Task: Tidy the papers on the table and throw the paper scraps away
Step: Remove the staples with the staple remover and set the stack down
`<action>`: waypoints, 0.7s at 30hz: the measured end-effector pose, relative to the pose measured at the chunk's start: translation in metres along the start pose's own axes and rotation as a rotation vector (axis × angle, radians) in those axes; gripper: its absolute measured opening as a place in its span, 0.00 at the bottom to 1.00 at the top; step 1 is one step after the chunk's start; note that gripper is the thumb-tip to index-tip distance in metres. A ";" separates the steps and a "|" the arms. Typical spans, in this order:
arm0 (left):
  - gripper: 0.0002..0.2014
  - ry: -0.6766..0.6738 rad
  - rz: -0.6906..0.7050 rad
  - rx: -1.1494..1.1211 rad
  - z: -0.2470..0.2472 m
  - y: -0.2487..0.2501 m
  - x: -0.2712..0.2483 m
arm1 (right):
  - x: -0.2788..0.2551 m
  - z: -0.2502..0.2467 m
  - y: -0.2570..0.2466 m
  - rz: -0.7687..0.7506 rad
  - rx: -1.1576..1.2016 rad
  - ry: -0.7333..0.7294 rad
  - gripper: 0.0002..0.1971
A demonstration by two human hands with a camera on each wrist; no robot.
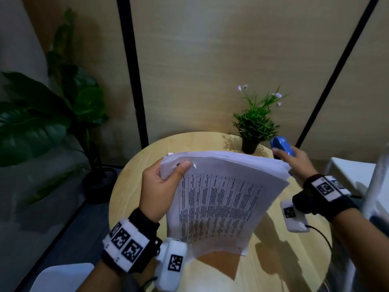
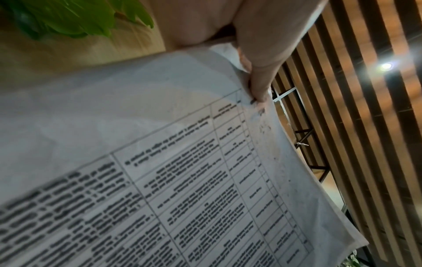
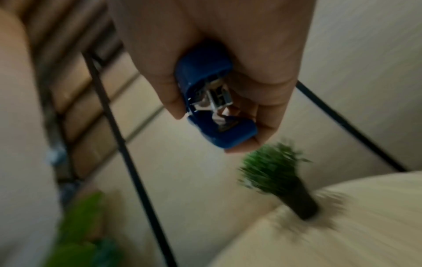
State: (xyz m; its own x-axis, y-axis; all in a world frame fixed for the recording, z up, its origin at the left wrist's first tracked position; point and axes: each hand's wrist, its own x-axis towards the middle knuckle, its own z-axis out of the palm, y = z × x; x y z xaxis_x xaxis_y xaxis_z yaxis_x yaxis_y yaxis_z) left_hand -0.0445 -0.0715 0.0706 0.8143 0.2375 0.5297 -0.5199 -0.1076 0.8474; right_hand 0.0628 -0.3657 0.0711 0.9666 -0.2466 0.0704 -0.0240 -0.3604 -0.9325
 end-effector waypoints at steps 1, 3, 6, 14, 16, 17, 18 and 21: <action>0.09 0.002 -0.021 -0.009 -0.001 0.000 -0.001 | -0.015 -0.007 -0.025 -0.059 0.102 0.007 0.04; 0.09 0.003 -0.051 -0.032 -0.002 0.002 -0.003 | -0.041 -0.022 -0.073 -0.222 0.209 0.086 0.05; 0.10 -0.014 -0.051 -0.047 -0.001 0.010 -0.006 | -0.088 -0.037 -0.132 -0.459 0.536 0.081 0.07; 0.07 -0.025 -0.071 -0.045 0.000 0.023 -0.012 | -0.183 0.041 -0.157 -0.616 0.667 -0.053 0.17; 0.04 -0.041 -0.065 -0.056 -0.001 0.024 -0.012 | -0.186 0.071 -0.145 -0.582 0.573 -0.018 0.20; 0.06 -0.047 -0.063 -0.064 -0.002 0.023 -0.012 | -0.186 0.083 -0.140 -0.597 0.520 0.004 0.18; 0.08 -0.053 -0.061 -0.071 -0.003 0.022 -0.011 | -0.185 0.091 -0.136 -0.631 0.477 0.022 0.15; 0.04 -0.112 -0.097 -0.076 -0.005 0.023 -0.013 | -0.187 0.096 -0.132 -0.857 0.273 0.019 0.13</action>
State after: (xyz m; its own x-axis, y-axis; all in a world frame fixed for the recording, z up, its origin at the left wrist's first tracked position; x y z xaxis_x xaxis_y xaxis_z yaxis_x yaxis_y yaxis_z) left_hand -0.0683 -0.0718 0.0831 0.8832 0.1337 0.4495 -0.4517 -0.0149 0.8920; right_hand -0.0899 -0.1859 0.1467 0.6204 -0.0072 0.7843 0.7673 -0.2016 -0.6088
